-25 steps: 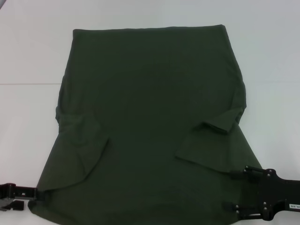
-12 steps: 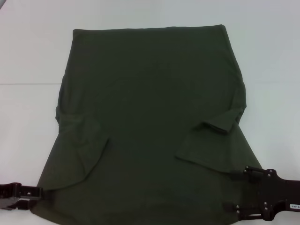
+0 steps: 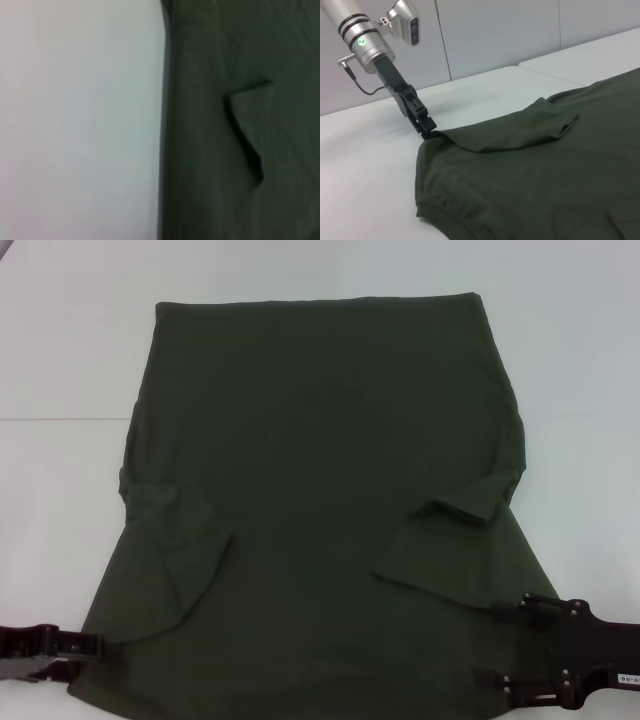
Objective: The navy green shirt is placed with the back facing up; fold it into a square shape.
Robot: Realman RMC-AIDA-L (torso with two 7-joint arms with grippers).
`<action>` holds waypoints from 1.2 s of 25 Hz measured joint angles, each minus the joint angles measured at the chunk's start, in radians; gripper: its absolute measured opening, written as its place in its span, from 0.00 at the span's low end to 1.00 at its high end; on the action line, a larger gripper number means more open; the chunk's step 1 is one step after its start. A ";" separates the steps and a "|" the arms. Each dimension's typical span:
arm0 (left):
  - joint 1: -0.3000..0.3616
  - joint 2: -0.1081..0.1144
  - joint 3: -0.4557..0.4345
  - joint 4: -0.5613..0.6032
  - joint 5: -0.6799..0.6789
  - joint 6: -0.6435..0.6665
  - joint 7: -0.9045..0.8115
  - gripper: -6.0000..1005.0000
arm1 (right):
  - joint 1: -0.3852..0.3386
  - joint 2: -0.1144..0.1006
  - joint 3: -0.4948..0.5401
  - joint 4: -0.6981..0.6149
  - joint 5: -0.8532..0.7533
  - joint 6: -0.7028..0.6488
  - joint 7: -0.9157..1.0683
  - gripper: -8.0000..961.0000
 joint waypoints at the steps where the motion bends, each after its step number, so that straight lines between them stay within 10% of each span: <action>1: -0.002 -0.002 0.002 0.000 0.000 0.000 0.000 0.87 | 0.000 0.000 0.000 0.000 0.001 0.000 0.000 0.98; 27: -0.040 -0.046 0.072 0.060 -0.001 0.006 -0.027 0.87 | -0.002 0.000 0.011 0.000 0.004 0.002 0.001 0.98; 30: -0.034 -0.055 0.086 0.087 0.000 0.007 -0.029 0.71 | -0.004 0.000 0.020 -0.001 0.004 -0.003 0.002 0.98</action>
